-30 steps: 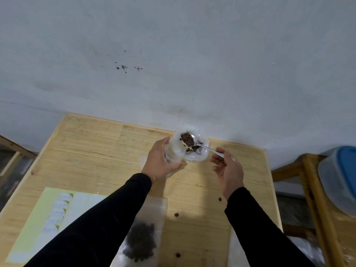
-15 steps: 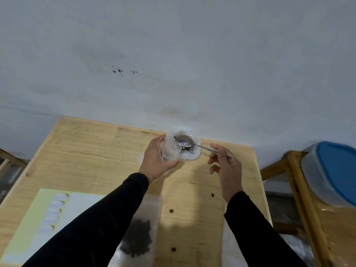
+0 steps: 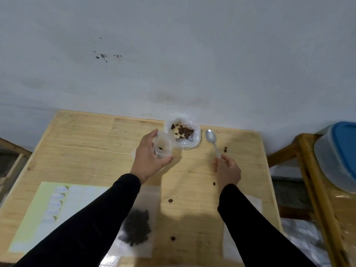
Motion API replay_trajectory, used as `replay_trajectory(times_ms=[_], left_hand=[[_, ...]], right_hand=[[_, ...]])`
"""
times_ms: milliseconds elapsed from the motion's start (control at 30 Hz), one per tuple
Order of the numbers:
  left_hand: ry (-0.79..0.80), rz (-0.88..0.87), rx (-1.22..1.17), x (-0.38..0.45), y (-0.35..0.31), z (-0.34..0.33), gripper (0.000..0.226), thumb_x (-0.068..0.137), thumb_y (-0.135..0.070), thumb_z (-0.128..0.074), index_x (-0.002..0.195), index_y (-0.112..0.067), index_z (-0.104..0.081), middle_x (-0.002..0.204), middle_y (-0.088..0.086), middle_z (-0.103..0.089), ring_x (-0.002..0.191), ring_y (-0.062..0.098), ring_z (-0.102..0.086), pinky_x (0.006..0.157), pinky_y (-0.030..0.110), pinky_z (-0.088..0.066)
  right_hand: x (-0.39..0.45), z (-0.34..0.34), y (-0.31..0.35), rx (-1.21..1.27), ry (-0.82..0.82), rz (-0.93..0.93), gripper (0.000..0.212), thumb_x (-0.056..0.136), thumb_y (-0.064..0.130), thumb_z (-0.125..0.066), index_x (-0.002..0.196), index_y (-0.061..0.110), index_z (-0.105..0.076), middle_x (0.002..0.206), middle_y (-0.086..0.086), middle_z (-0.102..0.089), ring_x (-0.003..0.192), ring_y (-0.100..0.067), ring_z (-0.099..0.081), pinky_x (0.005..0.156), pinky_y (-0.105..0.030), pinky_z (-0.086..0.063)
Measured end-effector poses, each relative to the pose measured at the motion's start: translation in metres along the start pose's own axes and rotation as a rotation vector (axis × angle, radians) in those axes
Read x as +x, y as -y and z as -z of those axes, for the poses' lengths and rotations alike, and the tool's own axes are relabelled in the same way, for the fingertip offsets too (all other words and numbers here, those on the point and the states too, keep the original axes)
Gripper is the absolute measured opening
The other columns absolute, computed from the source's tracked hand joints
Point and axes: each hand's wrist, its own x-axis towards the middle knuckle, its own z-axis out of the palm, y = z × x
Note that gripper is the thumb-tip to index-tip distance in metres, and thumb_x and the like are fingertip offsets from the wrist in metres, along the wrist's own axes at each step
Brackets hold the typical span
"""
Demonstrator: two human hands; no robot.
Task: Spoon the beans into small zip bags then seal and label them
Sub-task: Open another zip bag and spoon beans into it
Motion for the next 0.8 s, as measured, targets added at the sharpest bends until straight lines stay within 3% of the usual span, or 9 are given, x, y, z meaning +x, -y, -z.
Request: replay_trajectory(times_ms=[167, 333, 500, 600, 667, 733, 800], left_hand=[[-0.012, 0.018, 0.022, -0.001, 0.003, -0.004, 0.095, 0.065, -0.023, -0.086, 0.143, -0.014, -0.033, 0.14, 0.0, -0.04, 0.121, -0.002, -0.037, 0.089, -0.008, -0.026], [-0.005, 0.016, 0.02, -0.001, 0.003, -0.007, 0.094, 0.065, -0.021, -0.086, 0.143, -0.013, -0.034, 0.139, -0.002, -0.04, 0.122, -0.002, -0.037, 0.093, -0.005, -0.027], [-0.003, 0.016, 0.002, 0.0, 0.001, -0.005, 0.095, 0.064, -0.023, -0.087, 0.143, -0.017, -0.034, 0.138, -0.005, -0.041, 0.124, -0.001, -0.038, 0.099, 0.004, -0.029], [-0.013, -0.015, -0.02, 0.0, -0.006, -0.002, 0.095, 0.063, -0.025, -0.087, 0.142, -0.017, -0.034, 0.134, -0.01, -0.041, 0.123, -0.002, -0.038, 0.098, 0.001, -0.028], [-0.028, -0.056, -0.016, -0.001, -0.013, 0.002, 0.096, 0.063, -0.028, -0.087, 0.142, -0.017, -0.034, 0.132, -0.011, -0.041, 0.122, -0.004, -0.038, 0.098, 0.001, -0.028], [-0.046, -0.104, -0.015, -0.002, -0.02, 0.007, 0.097, 0.061, -0.028, -0.087, 0.142, -0.016, -0.035, 0.132, -0.01, -0.042, 0.121, -0.005, -0.039, 0.099, 0.002, -0.029], [-0.066, -0.154, -0.028, -0.005, -0.028, 0.013, 0.099, 0.06, -0.027, -0.088, 0.142, -0.015, -0.035, 0.131, -0.007, -0.043, 0.12, -0.006, -0.041, 0.101, 0.006, -0.032]], right_hand=[[0.011, -0.012, -0.01, -0.275, -0.014, 0.041, 0.017, 0.083, 0.021, -0.06, 0.096, 0.014, -0.07, 0.09, -0.003, -0.07, 0.085, -0.022, -0.064, 0.084, -0.034, -0.052], [0.013, -0.019, -0.012, -0.405, 0.009, 0.062, 0.011, 0.084, 0.019, -0.064, 0.085, 0.009, -0.068, 0.089, -0.005, -0.065, 0.076, -0.018, -0.056, 0.068, -0.023, -0.037], [0.015, -0.022, -0.014, -0.404, 0.009, 0.072, 0.011, 0.081, 0.021, -0.065, 0.082, 0.011, -0.069, 0.089, -0.007, -0.066, 0.083, -0.025, -0.063, 0.082, -0.038, -0.051], [0.003, -0.019, 0.0, -0.3, 0.001, 0.104, 0.015, 0.083, 0.025, -0.061, 0.085, 0.013, -0.07, 0.088, -0.004, -0.067, 0.083, -0.019, -0.063, 0.081, -0.033, -0.05], [-0.016, -0.02, 0.023, -0.184, 0.093, 0.182, 0.012, 0.085, 0.027, -0.06, 0.08, 0.02, -0.069, 0.08, 0.004, -0.066, 0.076, -0.011, -0.06, 0.077, -0.027, -0.049], [-0.042, -0.023, 0.055, -0.085, 0.291, 0.268, 0.014, 0.086, 0.028, -0.062, 0.073, 0.028, -0.068, 0.071, 0.01, -0.065, 0.069, -0.009, -0.058, 0.073, -0.025, -0.048], [-0.066, -0.026, 0.082, -0.046, 0.49, 0.32, 0.01, 0.085, 0.03, -0.065, 0.079, 0.034, -0.07, 0.077, 0.013, -0.07, 0.073, -0.009, -0.064, 0.074, -0.023, -0.05]])
